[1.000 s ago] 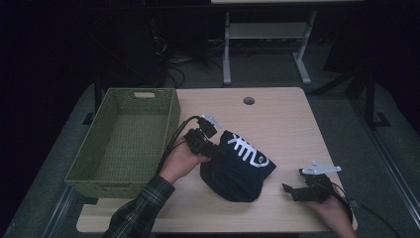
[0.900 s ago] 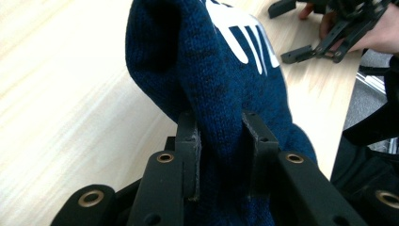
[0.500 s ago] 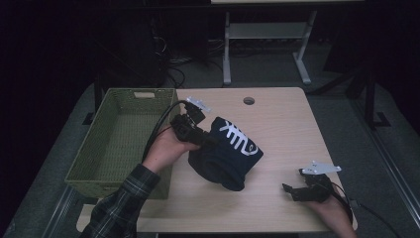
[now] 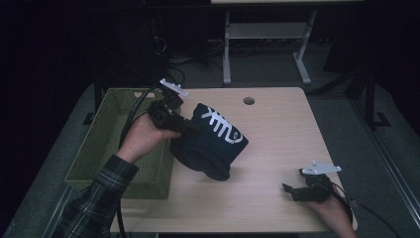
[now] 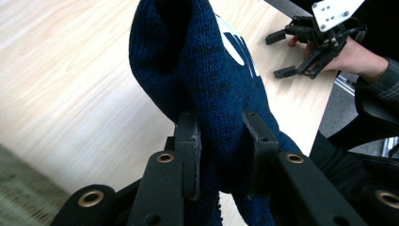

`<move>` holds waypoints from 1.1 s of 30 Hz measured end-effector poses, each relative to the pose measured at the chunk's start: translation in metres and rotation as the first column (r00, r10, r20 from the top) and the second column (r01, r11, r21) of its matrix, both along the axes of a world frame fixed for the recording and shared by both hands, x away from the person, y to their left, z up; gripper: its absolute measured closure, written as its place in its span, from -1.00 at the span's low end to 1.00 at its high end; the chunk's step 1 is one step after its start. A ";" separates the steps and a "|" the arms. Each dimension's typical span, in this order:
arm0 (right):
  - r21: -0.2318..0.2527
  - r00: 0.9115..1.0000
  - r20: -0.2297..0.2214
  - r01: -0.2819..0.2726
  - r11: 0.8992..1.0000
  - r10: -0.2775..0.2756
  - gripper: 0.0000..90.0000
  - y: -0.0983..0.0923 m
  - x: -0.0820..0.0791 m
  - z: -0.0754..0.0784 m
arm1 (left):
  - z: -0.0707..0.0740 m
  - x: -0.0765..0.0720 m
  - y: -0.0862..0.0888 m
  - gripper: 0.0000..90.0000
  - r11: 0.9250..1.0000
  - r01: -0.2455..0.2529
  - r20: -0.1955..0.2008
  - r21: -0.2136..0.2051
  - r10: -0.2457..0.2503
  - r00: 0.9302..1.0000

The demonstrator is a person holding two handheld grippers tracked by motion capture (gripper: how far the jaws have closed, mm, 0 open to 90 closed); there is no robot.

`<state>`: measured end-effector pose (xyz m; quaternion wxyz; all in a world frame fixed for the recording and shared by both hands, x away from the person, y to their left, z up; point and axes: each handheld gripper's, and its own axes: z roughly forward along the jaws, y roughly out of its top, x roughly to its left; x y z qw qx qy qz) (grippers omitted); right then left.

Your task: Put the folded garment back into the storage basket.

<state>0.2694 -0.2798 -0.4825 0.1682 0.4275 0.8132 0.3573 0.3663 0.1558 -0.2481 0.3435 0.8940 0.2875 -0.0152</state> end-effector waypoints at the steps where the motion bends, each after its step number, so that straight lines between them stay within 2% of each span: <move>1: 0.000 1.000 0.000 0.000 1.000 0.000 -0.71 0.000 0.000 0.000 | 0.002 0.000 0.003 0.60 1.000 -0.005 0.003 -0.003 0.005 1.000; 13: 0.000 1.000 0.000 0.000 1.000 0.000 -0.71 0.000 0.000 0.000 | 0.031 -0.007 0.040 0.60 0.997 -0.066 0.025 -0.032 0.067 0.997; 19: 0.000 1.000 0.000 0.000 1.000 0.000 -0.71 0.000 0.000 0.000 | 0.045 -0.013 0.061 0.60 0.994 -0.104 0.043 -0.035 0.105 0.994; 29: 0.000 1.000 0.000 0.000 1.000 0.000 -0.71 0.000 0.000 0.000 | 0.063 -0.024 0.103 0.60 0.981 -0.181 0.070 -0.063 0.185 0.980; 33: 0.000 1.000 0.001 -0.001 1.000 0.001 -0.71 0.000 0.000 0.000 | 0.065 -0.028 0.118 0.60 0.977 -0.204 0.077 -0.067 0.209 0.975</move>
